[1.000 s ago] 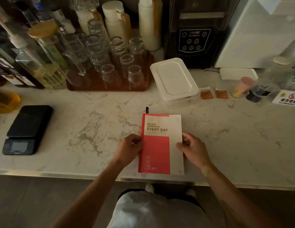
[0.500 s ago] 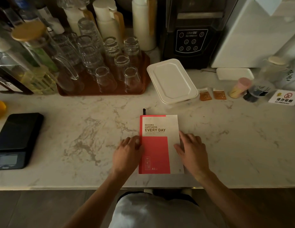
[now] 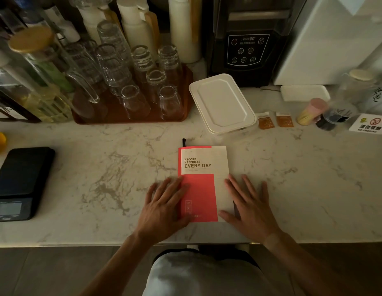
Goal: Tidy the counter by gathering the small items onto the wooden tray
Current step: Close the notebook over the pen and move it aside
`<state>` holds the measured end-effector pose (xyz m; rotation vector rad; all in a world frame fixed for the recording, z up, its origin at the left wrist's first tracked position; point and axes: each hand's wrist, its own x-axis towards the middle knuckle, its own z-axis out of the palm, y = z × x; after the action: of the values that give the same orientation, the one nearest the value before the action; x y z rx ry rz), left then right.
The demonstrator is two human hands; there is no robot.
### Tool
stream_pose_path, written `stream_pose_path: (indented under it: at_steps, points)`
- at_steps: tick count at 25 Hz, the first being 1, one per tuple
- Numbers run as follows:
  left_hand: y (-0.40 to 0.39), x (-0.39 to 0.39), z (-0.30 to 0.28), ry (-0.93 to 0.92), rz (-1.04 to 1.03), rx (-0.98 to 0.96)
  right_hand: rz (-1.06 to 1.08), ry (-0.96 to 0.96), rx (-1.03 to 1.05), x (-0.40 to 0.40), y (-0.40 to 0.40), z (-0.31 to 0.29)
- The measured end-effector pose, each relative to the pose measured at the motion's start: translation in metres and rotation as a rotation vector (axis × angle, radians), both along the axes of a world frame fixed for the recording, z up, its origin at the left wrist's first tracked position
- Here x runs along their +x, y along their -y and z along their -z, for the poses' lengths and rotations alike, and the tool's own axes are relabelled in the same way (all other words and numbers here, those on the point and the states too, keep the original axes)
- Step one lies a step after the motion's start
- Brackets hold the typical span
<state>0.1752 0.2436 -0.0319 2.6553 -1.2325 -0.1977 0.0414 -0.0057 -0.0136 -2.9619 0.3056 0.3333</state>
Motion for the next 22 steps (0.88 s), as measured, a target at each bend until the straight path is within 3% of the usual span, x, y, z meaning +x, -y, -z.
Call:
stream_pose_path:
  at_steps: [7,15,19,22]
  points:
    - [0.005,-0.001,-0.006,0.029,-0.005,-0.037,0.022,0.041,0.053,0.001,-0.003,-0.004]
    - [0.063,-0.040,-0.024,0.038,0.175,-0.430,0.074,0.405,0.090,-0.036,0.021,-0.014]
    - [0.115,-0.065,-0.038,-0.066,0.287,-0.381,0.099,0.349,0.073,-0.065,0.056,-0.024]
    - [0.158,-0.082,-0.042,-0.102,0.381,-0.226,0.087,0.273,0.050,-0.088,0.092,-0.033]
